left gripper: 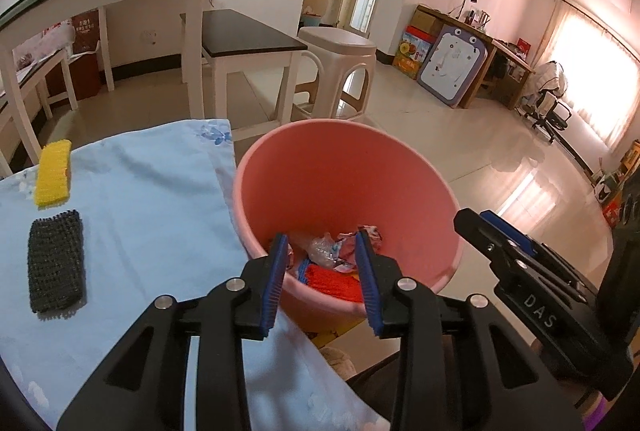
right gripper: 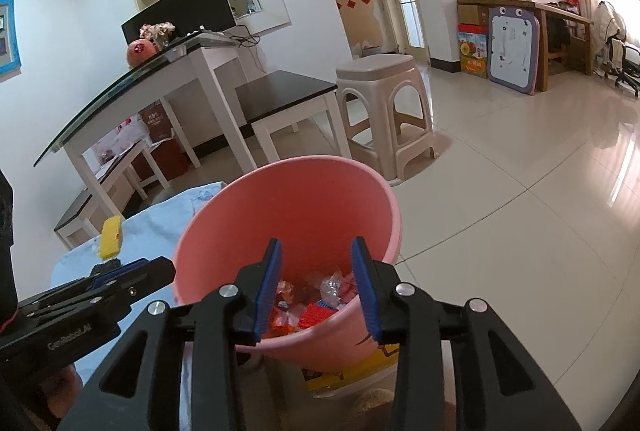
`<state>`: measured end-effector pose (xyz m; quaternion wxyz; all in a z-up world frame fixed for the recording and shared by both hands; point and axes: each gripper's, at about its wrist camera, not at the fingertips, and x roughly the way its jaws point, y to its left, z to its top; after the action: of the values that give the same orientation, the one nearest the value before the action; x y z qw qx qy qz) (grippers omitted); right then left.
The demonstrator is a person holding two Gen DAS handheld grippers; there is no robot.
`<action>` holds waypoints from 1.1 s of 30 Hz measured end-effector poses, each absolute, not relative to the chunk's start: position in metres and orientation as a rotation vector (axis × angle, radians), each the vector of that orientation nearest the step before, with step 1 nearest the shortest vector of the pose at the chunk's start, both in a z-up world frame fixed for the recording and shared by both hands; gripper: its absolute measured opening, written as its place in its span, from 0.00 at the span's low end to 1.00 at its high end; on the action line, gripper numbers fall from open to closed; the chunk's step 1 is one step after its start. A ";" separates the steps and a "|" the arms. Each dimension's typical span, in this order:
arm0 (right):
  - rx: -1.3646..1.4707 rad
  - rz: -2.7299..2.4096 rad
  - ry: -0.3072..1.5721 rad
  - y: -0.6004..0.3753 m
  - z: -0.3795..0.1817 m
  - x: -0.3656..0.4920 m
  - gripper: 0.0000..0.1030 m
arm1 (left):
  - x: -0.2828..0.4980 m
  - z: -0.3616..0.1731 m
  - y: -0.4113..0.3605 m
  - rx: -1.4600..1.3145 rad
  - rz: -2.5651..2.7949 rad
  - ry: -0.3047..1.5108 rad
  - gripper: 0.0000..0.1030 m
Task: Collect trash
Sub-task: 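Move both open tools back from the bucket to above the table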
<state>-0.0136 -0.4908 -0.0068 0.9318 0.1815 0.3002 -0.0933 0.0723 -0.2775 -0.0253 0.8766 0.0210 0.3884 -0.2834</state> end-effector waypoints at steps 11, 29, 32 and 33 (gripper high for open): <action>0.333 -0.146 0.615 -0.458 0.009 -0.026 0.35 | 0.054 -0.015 -0.241 0.028 -0.540 0.792 0.34; 0.264 -0.054 0.638 -0.388 0.025 -0.030 0.35 | 0.033 -0.001 -0.161 -0.017 -0.429 0.760 0.34; 0.247 -0.029 0.649 -0.371 0.025 -0.028 0.35 | 0.027 -0.001 -0.147 -0.022 -0.410 0.756 0.34; 0.242 -0.022 0.653 -0.366 0.024 -0.028 0.35 | 0.026 -0.001 -0.142 -0.023 -0.400 0.755 0.34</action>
<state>-0.0278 -0.3659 0.0245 0.9400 0.1186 0.3198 -0.0108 0.0256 -0.1423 -0.0014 0.9100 -0.0112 0.3663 -0.1942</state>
